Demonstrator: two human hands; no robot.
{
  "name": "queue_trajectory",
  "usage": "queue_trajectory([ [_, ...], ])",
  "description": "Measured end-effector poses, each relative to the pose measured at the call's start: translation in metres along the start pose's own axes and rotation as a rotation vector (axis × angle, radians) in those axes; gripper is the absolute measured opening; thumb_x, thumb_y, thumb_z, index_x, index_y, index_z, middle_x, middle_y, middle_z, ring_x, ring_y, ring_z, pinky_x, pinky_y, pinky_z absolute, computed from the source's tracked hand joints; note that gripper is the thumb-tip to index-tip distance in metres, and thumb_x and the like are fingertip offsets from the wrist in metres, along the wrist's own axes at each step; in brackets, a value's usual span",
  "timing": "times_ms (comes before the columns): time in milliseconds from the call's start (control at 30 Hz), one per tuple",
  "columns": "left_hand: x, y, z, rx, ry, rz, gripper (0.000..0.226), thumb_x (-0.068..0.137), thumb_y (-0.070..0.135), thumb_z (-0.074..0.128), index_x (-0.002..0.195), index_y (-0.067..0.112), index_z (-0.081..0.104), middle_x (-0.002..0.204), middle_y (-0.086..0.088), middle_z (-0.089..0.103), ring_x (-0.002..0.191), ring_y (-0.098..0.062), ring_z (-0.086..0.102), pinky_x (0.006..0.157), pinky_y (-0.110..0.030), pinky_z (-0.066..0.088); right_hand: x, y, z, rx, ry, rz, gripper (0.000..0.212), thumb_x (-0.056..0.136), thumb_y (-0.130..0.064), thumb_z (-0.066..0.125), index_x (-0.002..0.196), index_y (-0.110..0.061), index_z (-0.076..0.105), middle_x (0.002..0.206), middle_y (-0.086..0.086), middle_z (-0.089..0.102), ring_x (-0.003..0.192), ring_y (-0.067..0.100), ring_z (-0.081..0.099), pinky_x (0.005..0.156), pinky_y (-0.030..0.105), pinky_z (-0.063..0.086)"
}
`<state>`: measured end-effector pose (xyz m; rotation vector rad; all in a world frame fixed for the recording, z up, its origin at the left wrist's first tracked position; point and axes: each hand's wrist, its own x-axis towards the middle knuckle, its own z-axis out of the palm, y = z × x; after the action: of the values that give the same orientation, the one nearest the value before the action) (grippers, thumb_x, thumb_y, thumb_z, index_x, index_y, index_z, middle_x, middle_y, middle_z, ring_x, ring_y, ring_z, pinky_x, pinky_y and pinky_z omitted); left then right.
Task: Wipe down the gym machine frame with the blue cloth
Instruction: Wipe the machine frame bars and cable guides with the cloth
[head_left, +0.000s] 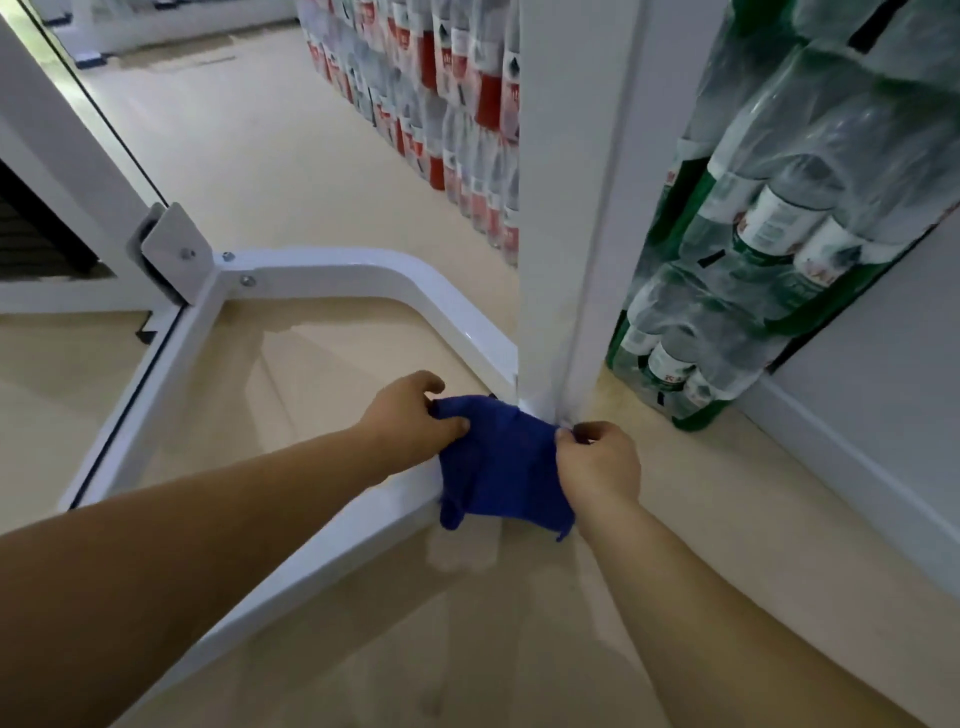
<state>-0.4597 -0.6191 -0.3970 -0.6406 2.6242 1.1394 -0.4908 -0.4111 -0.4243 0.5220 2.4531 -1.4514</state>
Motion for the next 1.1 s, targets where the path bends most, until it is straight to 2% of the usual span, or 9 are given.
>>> queue_trajectory([
  [67,-0.001,-0.018,0.010,0.130,0.040,0.169,0.056,0.089,0.033,0.072,0.140,0.028,0.051,0.122,0.007,0.057,0.100,-0.013,0.063,0.089,-0.029,0.052,-0.009,0.003,0.009,-0.222,0.133,-0.168,0.024,0.098,-0.026,0.058,0.118,-0.014,0.062,0.115,0.005,0.061,0.104,0.026,0.059,0.083,0.037,0.051],
  [133,-0.003,-0.036,0.021,0.220,-0.050,0.312,0.045,0.094,0.032,0.065,0.138,0.029,0.056,0.127,0.010,0.055,0.108,-0.013,0.060,0.095,-0.029,0.050,-0.024,0.005,0.019,-0.462,0.211,-0.476,0.020,0.097,-0.029,0.057,0.111,-0.016,0.062,0.111,0.003,0.057,0.102,0.023,0.055,0.082,0.039,0.052],
  [233,-0.006,-0.059,0.024,0.241,-0.114,0.437,0.044,0.101,0.026,0.055,0.144,0.028,0.054,0.141,0.010,0.054,0.122,-0.014,0.058,0.106,-0.032,0.046,-0.039,0.006,0.040,-0.552,-0.055,-0.777,0.033,0.103,-0.034,0.047,0.132,-0.021,0.058,0.137,-0.004,0.053,0.128,0.017,0.048,0.106,0.036,0.045],
  [300,-0.011,-0.069,0.019,0.189,-0.113,0.437,0.050,0.102,0.024,0.052,0.150,0.034,0.045,0.146,0.011,0.054,0.127,-0.014,0.055,0.109,-0.033,0.044,-0.042,0.006,0.054,-0.595,-0.289,-0.723,0.049,0.109,-0.037,0.035,0.157,-0.024,0.036,0.165,-0.009,0.027,0.154,0.013,0.018,0.126,0.035,0.018],
  [400,-0.022,-0.088,0.011,0.280,-0.125,0.294,0.058,0.101,0.037,0.054,0.156,0.034,0.033,0.156,0.010,0.044,0.139,-0.015,0.045,0.113,-0.028,0.033,-0.025,0.012,0.065,-0.827,-0.412,-0.620,0.055,0.111,-0.040,0.020,0.164,-0.030,0.008,0.171,-0.008,-0.001,0.157,0.013,-0.006,0.128,0.040,-0.002],
  [633,-0.047,-0.134,0.002,0.167,-0.168,0.183,0.063,0.098,0.050,0.056,0.156,0.036,0.034,0.158,0.012,0.040,0.145,-0.013,0.038,0.115,-0.024,0.028,-0.010,0.020,0.092,-0.944,-0.205,-0.621,0.058,0.108,-0.044,0.012,0.164,-0.026,0.010,0.172,-0.001,0.002,0.158,0.019,-0.006,0.126,0.043,-0.007],
  [833,-0.055,-0.152,0.001,0.173,-0.179,0.129,0.063,0.100,0.052,0.051,0.157,0.043,0.026,0.158,0.008,0.042,0.143,-0.018,0.040,0.117,-0.039,0.035,-0.052,0.039,0.102,-0.922,-0.376,-0.820,0.072,0.096,-0.055,-0.005,0.163,-0.032,0.006,0.171,-0.005,0.001,0.157,0.014,-0.010,0.125,0.038,-0.014],
  [1033,-0.068,-0.161,0.006,0.358,-0.110,0.370,0.061,0.107,0.044,0.032,0.162,0.027,0.013,0.169,0.003,0.018,0.153,-0.017,0.022,0.124,-0.028,0.017,-0.004,0.024,0.088,-0.959,-0.222,-0.529,0.060,0.107,-0.047,0.012,0.163,-0.029,-0.001,0.171,-0.004,-0.010,0.156,0.014,-0.014,0.126,0.043,-0.011],
  [1100,-0.067,-0.165,0.005,0.339,-0.111,0.379,0.060,0.108,0.043,0.032,0.162,0.028,0.012,0.169,0.006,0.014,0.155,-0.012,0.016,0.123,-0.021,0.011,-0.012,0.030,0.092,-0.968,-0.194,-0.558,0.061,0.107,-0.046,0.009,0.163,-0.027,-0.005,0.171,0.000,-0.012,0.156,0.018,-0.015,0.126,0.044,-0.011],
])
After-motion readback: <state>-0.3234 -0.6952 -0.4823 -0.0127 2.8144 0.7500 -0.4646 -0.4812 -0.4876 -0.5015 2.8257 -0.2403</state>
